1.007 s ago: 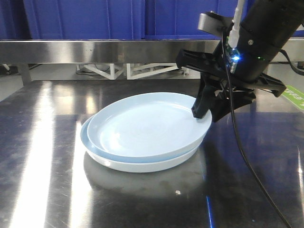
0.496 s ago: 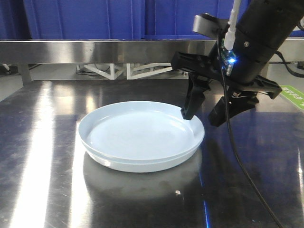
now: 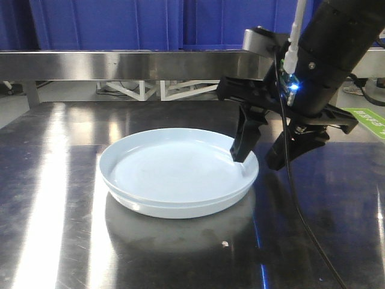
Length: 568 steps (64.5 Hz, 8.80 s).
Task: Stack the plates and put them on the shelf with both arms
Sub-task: 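Open the right gripper and release the top plate, then grasp the rim of the stacked plates with the right gripper and lift, then hold the stacked plates raised in the right gripper, then drive the base away from the table carrying the plates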
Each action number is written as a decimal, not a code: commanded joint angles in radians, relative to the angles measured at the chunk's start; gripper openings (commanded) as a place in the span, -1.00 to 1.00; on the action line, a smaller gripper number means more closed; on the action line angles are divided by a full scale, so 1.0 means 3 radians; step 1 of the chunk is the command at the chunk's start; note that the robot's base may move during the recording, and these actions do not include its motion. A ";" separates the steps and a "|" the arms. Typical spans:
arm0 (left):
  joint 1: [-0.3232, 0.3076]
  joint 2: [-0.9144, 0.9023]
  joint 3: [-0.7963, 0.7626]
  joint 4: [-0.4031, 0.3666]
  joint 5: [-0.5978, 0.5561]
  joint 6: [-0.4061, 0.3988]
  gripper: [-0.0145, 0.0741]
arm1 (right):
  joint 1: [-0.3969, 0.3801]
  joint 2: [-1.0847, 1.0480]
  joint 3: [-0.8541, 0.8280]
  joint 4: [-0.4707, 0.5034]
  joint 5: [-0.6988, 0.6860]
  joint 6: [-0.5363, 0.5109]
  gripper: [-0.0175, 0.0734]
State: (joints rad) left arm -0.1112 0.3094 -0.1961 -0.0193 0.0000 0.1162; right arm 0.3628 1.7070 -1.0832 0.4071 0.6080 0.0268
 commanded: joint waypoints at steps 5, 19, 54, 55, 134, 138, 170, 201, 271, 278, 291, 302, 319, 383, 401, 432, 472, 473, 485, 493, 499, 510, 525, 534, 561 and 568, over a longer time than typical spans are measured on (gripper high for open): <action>0.0013 0.0020 -0.0118 -0.0027 -0.0301 -0.0028 -0.49 | 0.0051 -0.0122 -0.0070 0.0024 -0.0111 -0.0021 0.32; 0.0013 0.0020 -0.0118 -0.0027 -0.0301 -0.0028 -0.49 | 0.0075 -0.0031 -0.0070 0.0024 -0.0104 -0.0021 0.32; 0.0013 0.0020 -0.0118 -0.0027 -0.0301 -0.0028 -0.49 | 0.0077 -0.0078 -0.0080 0.0034 -0.0072 -0.0021 -0.49; 0.0013 0.0020 -0.0118 -0.0027 -0.0301 -0.0028 -0.49 | 0.0077 -0.0090 -0.0080 0.0034 -0.0076 -0.0021 -0.49; 0.0013 0.0020 -0.0118 -0.0027 -0.0301 -0.0028 -0.49 | -0.0721 -0.3246 0.2085 -0.1165 -0.2480 -0.0359 -0.49; 0.0013 0.0020 -0.0118 -0.0027 -0.0301 -0.0028 -0.49 | -0.0721 -0.3468 0.2195 -0.1165 -0.2447 -0.0267 -0.49; 0.0013 0.0020 -0.0118 -0.0027 -0.0301 -0.0028 -0.49 | -0.0858 -0.4265 0.2576 -0.1126 -0.2242 -0.0213 -0.49; 0.0013 0.0020 -0.0118 -0.0027 -0.0301 -0.0028 -0.49 | -0.0858 -0.4265 0.2576 -0.1107 -0.2243 -0.0213 -0.49; 0.0013 0.0020 -0.0118 -0.0027 -0.0301 -0.0028 -0.49 | -0.0858 -0.4265 0.2576 -0.1107 -0.2243 -0.0213 -0.49; 0.0013 0.0020 -0.0118 -0.0027 -0.0301 -0.0028 -0.49 | -0.0858 -0.4265 0.2576 -0.1107 -0.2243 -0.0213 -0.49; 0.0013 0.0020 -0.0118 -0.0027 -0.0301 -0.0028 -0.49 | -0.0858 -0.4265 0.2576 -0.1107 -0.2243 -0.0213 -0.49; 0.0013 0.0020 -0.0118 -0.0027 -0.0301 -0.0028 -0.49 | -0.0858 -0.4265 0.2576 -0.1107 -0.2243 -0.0213 -0.49; 0.0013 0.0020 -0.0118 -0.0027 -0.0301 -0.0028 -0.49 | -0.0858 -0.4265 0.2576 -0.1107 -0.2243 -0.0213 -0.49; 0.0013 0.0020 -0.0118 -0.0027 -0.0301 -0.0028 -0.49 | -0.0858 -0.4265 0.2576 -0.1107 -0.2243 -0.0213 -0.49; 0.0013 0.0020 -0.0118 -0.0027 -0.0301 -0.0028 -0.49 | -0.0858 -0.4265 0.2576 -0.1107 -0.2243 -0.0213 -0.49; 0.0013 0.0020 -0.0118 -0.0027 -0.0301 -0.0028 -0.49 | -0.0858 -0.4265 0.2576 -0.1107 -0.2243 -0.0213 -0.49; 0.0013 0.0020 -0.0118 -0.0027 -0.0301 -0.0028 -0.49 | -0.0858 -0.4259 0.2576 -0.1107 -0.2235 -0.0213 -0.49; 0.0013 0.0020 -0.0118 -0.0027 -0.0301 -0.0028 -0.49 | -0.0858 -0.4259 0.2576 -0.1107 -0.2235 -0.0213 -0.49; 0.0013 0.0020 -0.0118 -0.0027 -0.0301 -0.0028 -0.49 | -0.0858 -0.4259 0.2576 -0.1107 -0.2231 -0.0213 -0.49; 0.0013 0.0020 -0.0118 -0.0027 -0.0301 -0.0028 -0.49 | -0.0858 -0.4259 0.2576 -0.1107 -0.2231 -0.0213 -0.49; 0.0013 0.0020 -0.0118 -0.0027 -0.0301 -0.0028 -0.49 | -0.0858 -0.4259 0.2576 -0.1107 -0.2231 -0.0213 -0.49; 0.0013 0.0020 -0.0118 -0.0027 -0.0301 -0.0028 -0.49 | -0.0858 -0.4259 0.2576 -0.1107 -0.2231 -0.0213 -0.49; 0.0013 0.0020 -0.0118 -0.0027 -0.0301 -0.0028 -0.49 | -0.0858 -0.4259 0.2576 -0.1107 -0.2231 -0.0213 -0.49; 0.0013 0.0020 -0.0118 -0.0027 -0.0301 -0.0028 -0.49 | -0.0858 -0.4259 0.2576 -0.1107 -0.2231 -0.0213 -0.49; 0.0013 0.0020 -0.0118 -0.0027 -0.0301 -0.0028 -0.49 | -0.0858 -0.4259 0.2576 -0.1107 -0.2231 -0.0213 -0.49; 0.0013 0.0020 -0.0118 -0.0027 -0.0301 -0.0028 -0.49 | -0.0858 -0.4259 0.2576 -0.1107 -0.2228 -0.0213 -0.49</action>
State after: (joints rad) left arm -0.1099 0.3080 -0.1961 -0.0193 0.0000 0.1162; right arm 0.1119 0.4256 -0.2778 0.0728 0.0425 -0.0420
